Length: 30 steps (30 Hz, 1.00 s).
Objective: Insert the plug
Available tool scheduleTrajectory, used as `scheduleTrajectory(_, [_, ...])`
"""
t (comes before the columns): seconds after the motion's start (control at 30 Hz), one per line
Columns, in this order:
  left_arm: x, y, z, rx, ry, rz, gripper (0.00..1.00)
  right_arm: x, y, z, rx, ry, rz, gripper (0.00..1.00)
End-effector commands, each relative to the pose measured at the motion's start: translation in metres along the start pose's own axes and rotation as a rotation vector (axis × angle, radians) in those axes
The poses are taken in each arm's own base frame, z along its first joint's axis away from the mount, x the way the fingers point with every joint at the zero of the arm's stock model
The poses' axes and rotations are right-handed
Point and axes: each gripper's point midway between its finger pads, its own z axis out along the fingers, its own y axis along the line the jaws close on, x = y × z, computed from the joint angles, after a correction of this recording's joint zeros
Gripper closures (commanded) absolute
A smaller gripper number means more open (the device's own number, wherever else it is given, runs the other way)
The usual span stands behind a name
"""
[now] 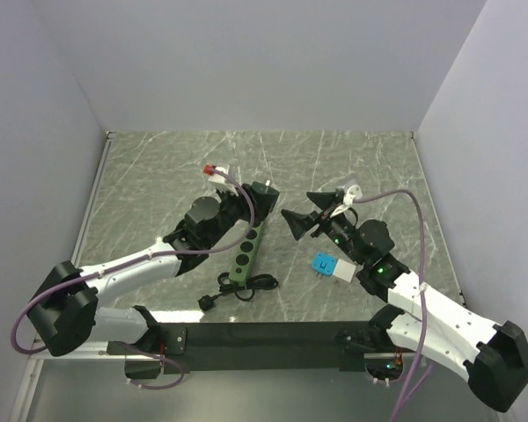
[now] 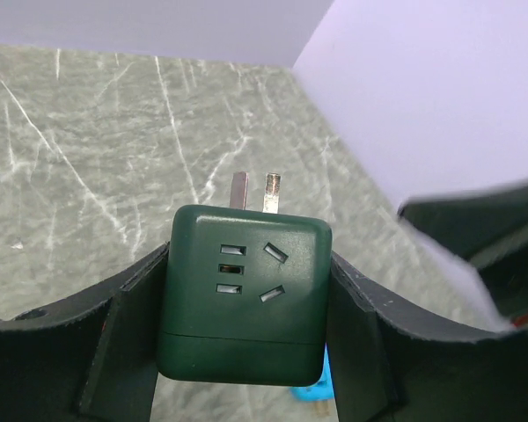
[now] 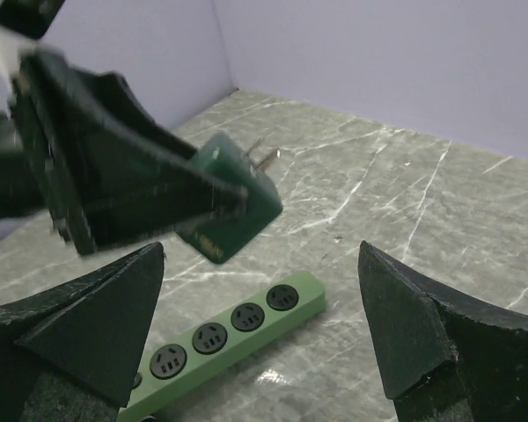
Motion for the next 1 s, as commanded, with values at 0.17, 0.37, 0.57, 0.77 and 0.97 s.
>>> scheduleTrajectory(0.17, [-0.037,-0.004,-0.001,-0.011,-0.041,-0.332,1.0,-0.012,0.011,0.003,0.067,-0.154,-0.114,0.03])
scheduleTrajectory(0.37, [-0.041,-0.009,-0.006,0.002,-0.045,-0.418,1.0,-0.005,0.04,0.012,0.061,-0.139,-0.185,0.03])
scheduleTrajectory(0.57, [-0.041,-0.013,-0.008,0.016,-0.038,-0.497,0.99,0.008,0.039,0.026,0.156,-0.092,-0.262,0.03])
scheduleTrajectory(0.77, [-0.038,-0.019,-0.009,0.046,-0.025,-0.541,1.0,0.006,0.045,0.026,0.21,-0.122,-0.313,0.03])
scheduleTrajectory(0.97, [-0.035,-0.023,-0.011,0.059,-0.002,-0.565,0.99,0.011,0.047,0.035,0.278,-0.099,-0.436,0.03])
